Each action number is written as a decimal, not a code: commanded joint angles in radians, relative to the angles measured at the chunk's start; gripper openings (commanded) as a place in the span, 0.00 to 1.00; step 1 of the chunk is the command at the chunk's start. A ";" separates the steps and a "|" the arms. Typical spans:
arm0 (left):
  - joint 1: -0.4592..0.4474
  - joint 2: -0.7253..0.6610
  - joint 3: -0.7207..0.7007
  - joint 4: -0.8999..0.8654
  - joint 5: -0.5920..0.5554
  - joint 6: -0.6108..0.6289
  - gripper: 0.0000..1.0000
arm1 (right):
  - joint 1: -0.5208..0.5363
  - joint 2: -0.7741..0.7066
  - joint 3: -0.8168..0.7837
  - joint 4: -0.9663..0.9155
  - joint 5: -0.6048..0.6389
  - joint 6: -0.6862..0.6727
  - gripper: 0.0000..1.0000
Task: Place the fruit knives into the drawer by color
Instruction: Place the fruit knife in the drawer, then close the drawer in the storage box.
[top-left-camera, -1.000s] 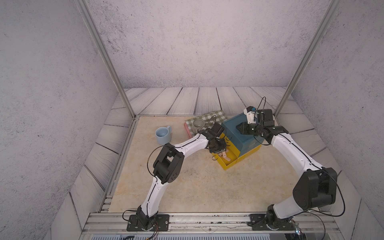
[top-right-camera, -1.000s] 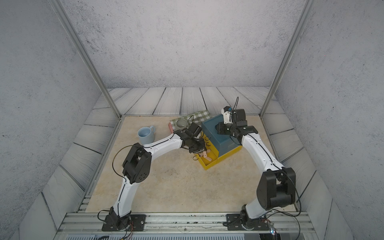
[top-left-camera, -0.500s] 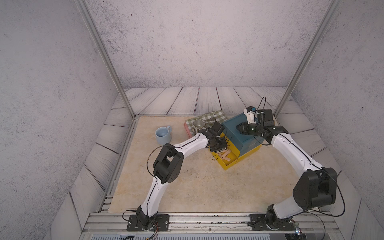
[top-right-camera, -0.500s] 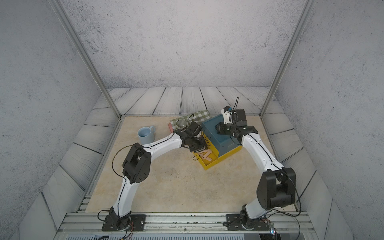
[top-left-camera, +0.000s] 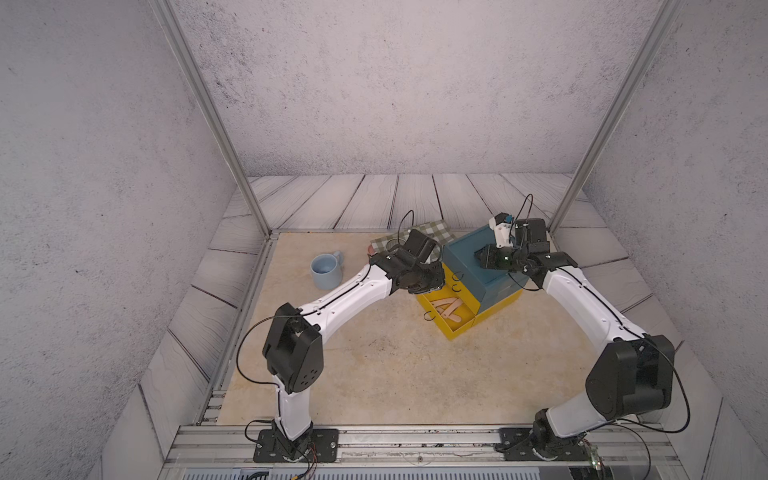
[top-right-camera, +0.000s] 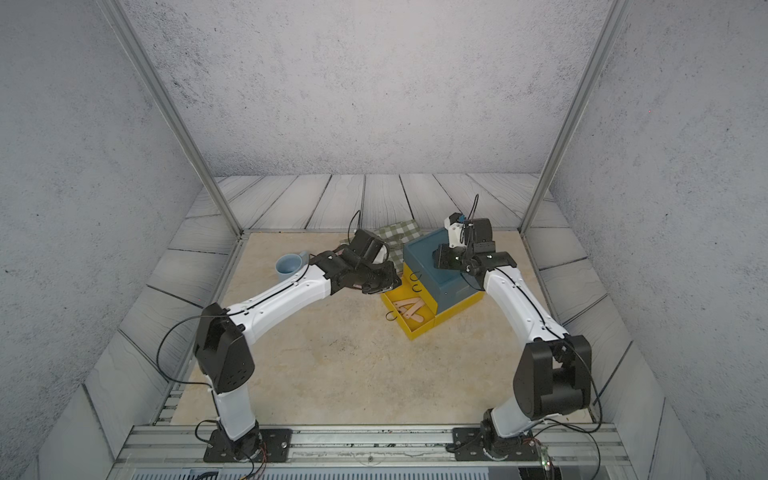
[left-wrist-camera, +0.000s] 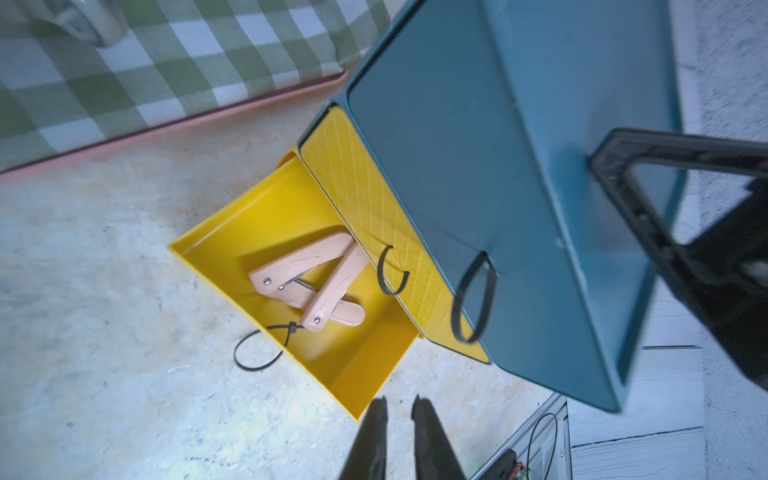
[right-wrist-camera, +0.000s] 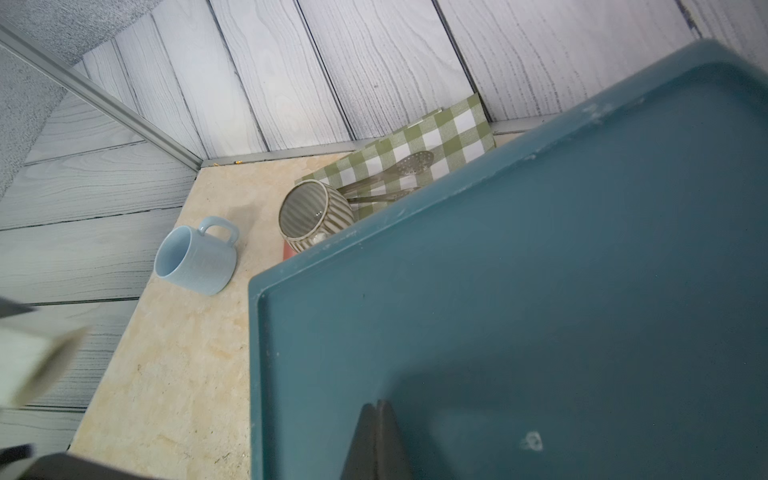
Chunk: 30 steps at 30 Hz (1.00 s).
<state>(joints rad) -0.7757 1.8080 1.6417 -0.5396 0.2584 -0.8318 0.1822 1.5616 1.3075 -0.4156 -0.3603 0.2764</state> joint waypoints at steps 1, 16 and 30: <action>0.011 -0.063 -0.117 -0.021 -0.030 0.038 0.11 | 0.002 0.131 -0.137 -0.505 0.124 -0.002 0.00; 0.038 -0.125 -0.456 0.190 0.095 0.000 0.00 | 0.003 0.094 -0.151 -0.536 0.208 0.013 0.00; 0.040 0.019 -0.407 0.236 0.117 0.016 0.00 | 0.003 0.089 -0.175 -0.523 0.209 0.013 0.00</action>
<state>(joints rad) -0.7399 1.8076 1.2018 -0.3237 0.3653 -0.8322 0.1871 1.5227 1.2877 -0.4408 -0.2756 0.2840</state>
